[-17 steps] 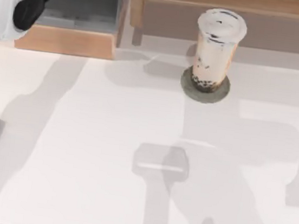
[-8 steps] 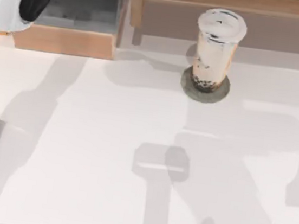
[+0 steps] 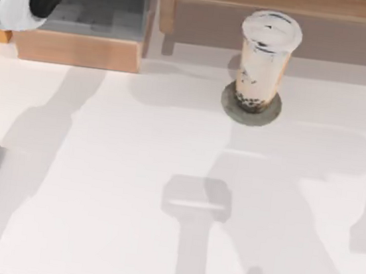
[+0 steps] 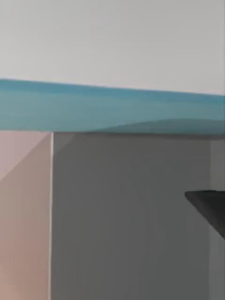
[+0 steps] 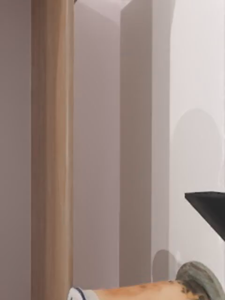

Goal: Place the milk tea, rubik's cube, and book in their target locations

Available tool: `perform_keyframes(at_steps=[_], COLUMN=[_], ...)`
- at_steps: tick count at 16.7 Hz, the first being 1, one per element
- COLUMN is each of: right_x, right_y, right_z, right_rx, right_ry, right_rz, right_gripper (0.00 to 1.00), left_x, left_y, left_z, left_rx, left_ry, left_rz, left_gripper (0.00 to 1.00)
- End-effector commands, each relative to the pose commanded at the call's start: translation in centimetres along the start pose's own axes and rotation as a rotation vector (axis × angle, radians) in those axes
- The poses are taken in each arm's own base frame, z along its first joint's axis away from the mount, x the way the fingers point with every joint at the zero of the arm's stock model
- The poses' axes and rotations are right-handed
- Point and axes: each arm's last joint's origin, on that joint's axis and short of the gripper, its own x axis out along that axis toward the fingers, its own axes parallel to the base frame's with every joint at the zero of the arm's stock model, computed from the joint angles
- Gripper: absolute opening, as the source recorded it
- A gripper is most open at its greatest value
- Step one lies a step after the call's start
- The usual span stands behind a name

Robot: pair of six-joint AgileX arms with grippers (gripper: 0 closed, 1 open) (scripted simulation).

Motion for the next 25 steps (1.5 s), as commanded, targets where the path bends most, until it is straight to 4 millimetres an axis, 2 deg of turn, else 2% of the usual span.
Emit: perform_keyframes(at_steps=[12, 22, 25], right_x=[0.00, 0.00, 0.00], right_y=[0.00, 0.00, 0.00], right_z=[0.00, 0.00, 0.00], right_rx=[0.000, 0.000, 0.000], right_ry=[0.000, 0.000, 0.000], right_rz=[0.000, 0.000, 0.000], right_gripper=[1.00, 1.00, 1.00], left_x=[0.00, -0.11, -0.83], left_y=[0.00, -0.09, -0.12], left_z=[0.00, 0.14, 0.85], left_rx=[0.000, 0.001, 0.001], left_ry=[0.000, -0.002, -0.001], left_rz=[0.000, -0.002, -0.002], left_gripper=[0.02, 0.00, 0.00])
